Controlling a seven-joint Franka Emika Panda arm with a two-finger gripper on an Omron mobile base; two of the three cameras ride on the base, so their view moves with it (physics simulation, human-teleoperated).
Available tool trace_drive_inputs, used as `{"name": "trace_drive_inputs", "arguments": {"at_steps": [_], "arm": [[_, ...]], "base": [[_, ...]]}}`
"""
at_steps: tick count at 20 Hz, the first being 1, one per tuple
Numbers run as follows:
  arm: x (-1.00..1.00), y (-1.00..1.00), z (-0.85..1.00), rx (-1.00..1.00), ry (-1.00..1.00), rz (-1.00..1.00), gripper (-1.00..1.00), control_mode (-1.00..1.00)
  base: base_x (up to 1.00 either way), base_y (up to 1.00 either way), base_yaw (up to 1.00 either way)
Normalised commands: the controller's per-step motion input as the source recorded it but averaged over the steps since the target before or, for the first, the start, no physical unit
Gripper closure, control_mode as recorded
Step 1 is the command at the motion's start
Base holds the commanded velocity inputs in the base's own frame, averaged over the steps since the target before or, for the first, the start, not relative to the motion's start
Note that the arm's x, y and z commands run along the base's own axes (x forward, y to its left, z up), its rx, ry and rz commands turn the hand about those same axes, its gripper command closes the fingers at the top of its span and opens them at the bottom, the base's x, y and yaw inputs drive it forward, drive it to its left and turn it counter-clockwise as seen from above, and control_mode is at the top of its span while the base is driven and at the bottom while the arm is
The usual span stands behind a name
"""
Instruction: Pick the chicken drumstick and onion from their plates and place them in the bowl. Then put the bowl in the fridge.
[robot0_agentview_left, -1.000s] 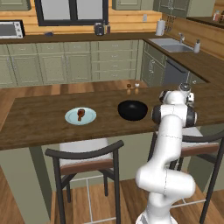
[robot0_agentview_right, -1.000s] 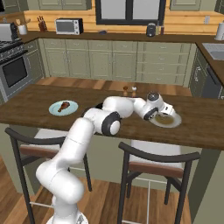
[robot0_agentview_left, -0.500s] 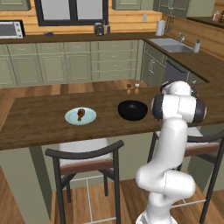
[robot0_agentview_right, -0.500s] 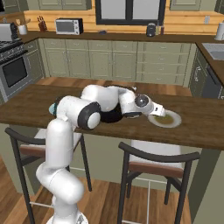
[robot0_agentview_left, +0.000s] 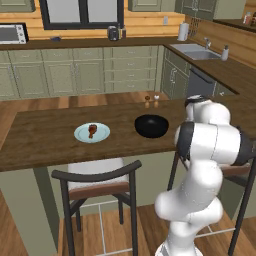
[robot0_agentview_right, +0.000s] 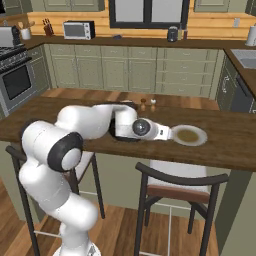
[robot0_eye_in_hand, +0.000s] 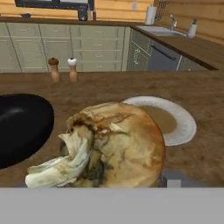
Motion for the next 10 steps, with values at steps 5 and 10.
{"name": "trace_drive_inputs", "arguments": {"at_steps": [5,10], "arm": [[-0.19,0.59,1.0,0.03,0.08,0.0,1.0,-1.0],[-0.07,0.42,1.0,0.02,0.16,0.0,1.0,-1.0]], "base": [[0.0,0.0,0.0],[0.0,0.0,0.0]]}}
